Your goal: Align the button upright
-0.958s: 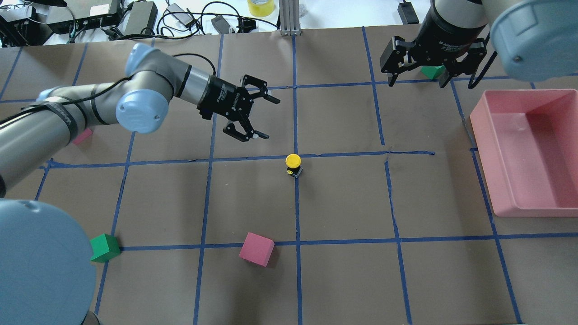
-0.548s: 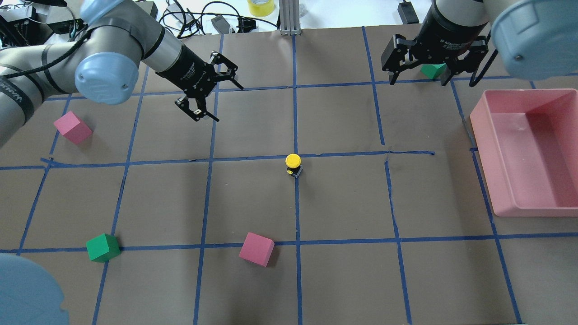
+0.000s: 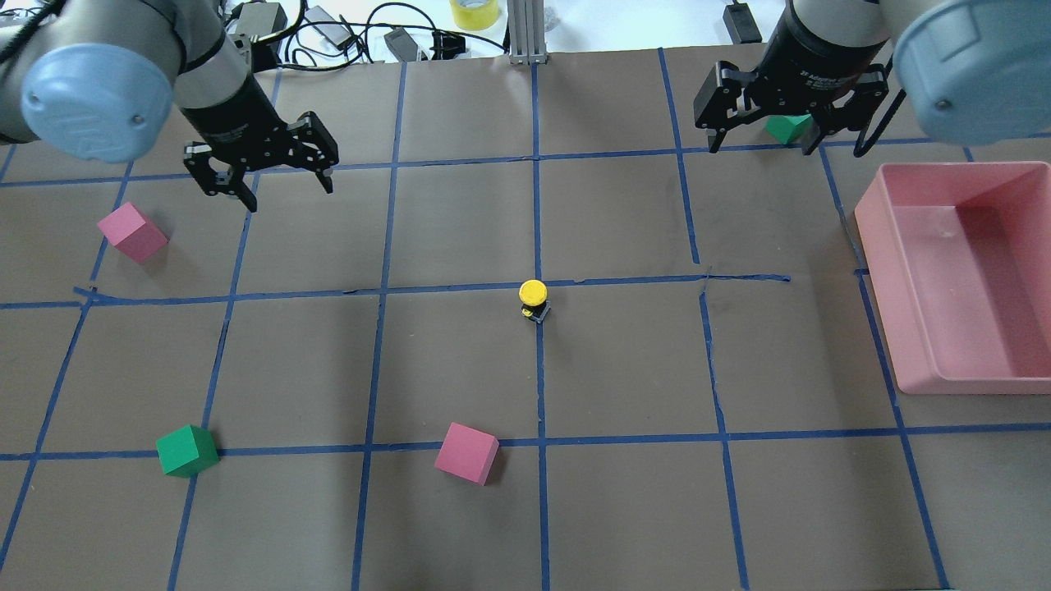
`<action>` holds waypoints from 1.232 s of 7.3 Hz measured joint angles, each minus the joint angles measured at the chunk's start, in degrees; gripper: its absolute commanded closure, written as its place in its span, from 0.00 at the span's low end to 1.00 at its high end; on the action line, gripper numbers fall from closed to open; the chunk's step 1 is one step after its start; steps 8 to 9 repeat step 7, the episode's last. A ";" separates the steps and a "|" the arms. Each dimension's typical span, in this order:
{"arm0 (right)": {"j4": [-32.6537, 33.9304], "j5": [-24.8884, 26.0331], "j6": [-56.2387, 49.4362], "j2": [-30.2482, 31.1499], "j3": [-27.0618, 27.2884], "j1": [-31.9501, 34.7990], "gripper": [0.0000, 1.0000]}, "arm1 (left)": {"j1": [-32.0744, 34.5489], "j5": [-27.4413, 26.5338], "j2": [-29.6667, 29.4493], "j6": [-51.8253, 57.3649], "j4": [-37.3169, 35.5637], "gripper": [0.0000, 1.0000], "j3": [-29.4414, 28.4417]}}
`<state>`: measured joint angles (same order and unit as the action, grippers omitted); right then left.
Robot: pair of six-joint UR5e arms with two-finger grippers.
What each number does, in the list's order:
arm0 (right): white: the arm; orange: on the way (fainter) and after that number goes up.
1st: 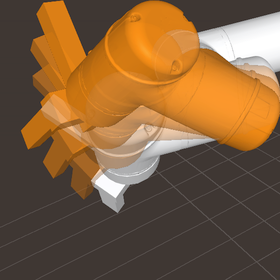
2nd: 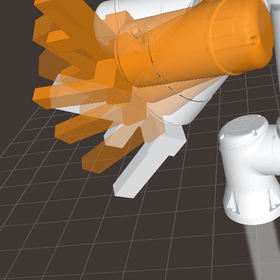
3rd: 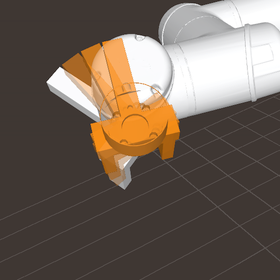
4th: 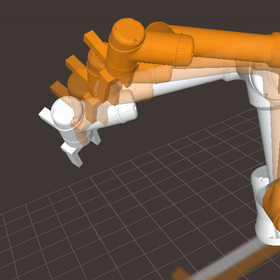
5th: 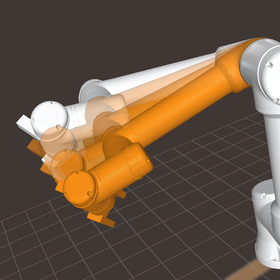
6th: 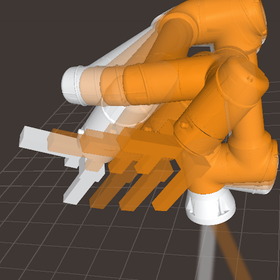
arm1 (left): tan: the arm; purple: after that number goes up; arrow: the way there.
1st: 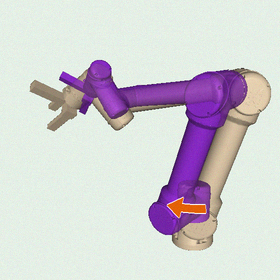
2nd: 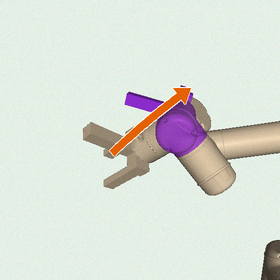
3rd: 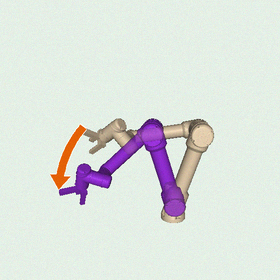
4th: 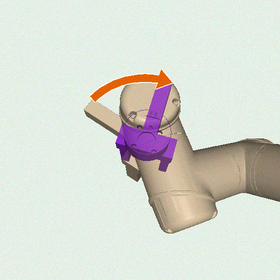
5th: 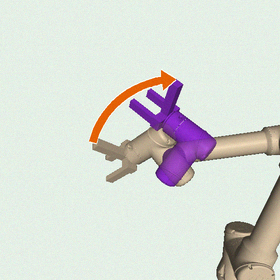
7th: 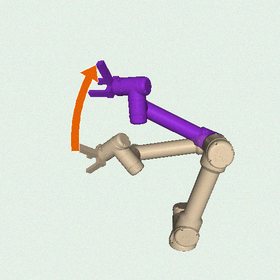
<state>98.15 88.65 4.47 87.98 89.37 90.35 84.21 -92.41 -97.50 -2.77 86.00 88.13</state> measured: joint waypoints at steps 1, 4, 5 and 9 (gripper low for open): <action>-0.02 -0.05 0.01 0.00 0.05 0.00 0.00 | 0.00 -1.82 3.78 0.95 2.02 0.00 -0.15; 0.02 -0.18 0.01 -0.08 0.08 0.00 0.00 | 0.13 -0.69 9.41 1.24 5.92 0.00 0.24; 0.02 -0.20 0.01 -0.09 0.09 0.00 0.00 | 0.18 1.02 9.77 1.16 6.17 0.00 0.39; 0.03 -0.24 -0.01 -0.09 -0.05 0.00 0.00 | 0.24 1.99 10.02 0.57 6.17 0.00 1.31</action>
